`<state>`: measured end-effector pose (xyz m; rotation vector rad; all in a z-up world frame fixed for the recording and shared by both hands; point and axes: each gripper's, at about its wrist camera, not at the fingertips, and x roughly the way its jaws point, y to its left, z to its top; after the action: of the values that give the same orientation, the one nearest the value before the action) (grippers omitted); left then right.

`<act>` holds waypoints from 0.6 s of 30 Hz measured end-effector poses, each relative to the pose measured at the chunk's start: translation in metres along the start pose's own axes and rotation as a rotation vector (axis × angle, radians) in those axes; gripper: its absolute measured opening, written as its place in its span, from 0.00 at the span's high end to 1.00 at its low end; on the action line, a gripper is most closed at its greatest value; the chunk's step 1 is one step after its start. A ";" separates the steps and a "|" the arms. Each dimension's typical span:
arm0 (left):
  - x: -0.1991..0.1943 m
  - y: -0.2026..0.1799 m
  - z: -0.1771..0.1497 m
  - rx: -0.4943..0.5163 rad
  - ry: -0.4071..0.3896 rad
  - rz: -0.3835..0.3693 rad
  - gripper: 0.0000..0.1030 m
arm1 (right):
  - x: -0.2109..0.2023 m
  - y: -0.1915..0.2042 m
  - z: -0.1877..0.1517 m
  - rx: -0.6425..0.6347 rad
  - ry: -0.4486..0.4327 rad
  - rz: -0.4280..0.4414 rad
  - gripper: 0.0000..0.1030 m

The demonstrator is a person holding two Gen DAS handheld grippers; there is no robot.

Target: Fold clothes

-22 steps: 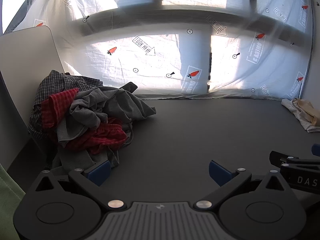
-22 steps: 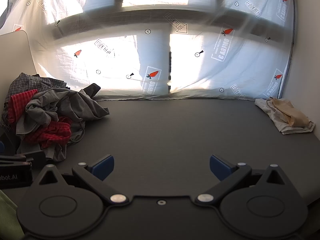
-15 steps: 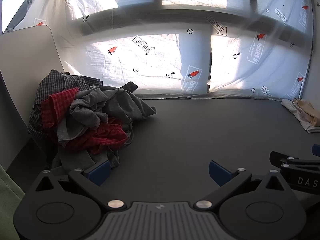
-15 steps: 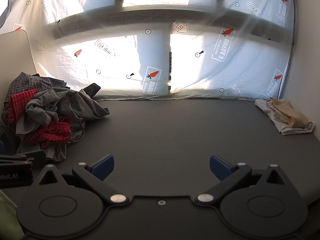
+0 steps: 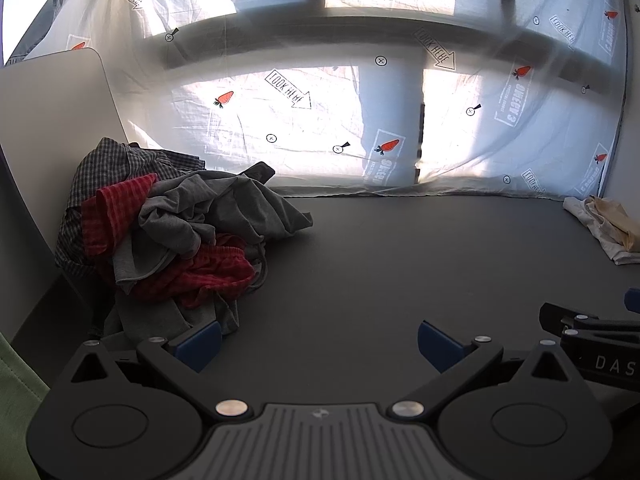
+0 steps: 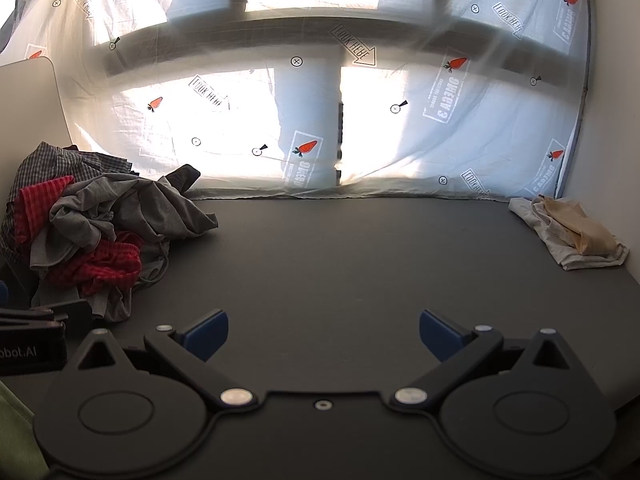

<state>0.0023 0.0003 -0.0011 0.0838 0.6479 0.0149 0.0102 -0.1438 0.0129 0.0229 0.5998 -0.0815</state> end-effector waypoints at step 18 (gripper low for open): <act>0.004 0.003 0.001 -0.002 0.009 -0.009 0.00 | 0.004 -0.002 0.000 -0.007 0.012 0.001 0.00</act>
<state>0.0060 0.0036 -0.0020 0.0793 0.6570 0.0076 0.0135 -0.1462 0.0106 0.0169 0.6123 -0.0779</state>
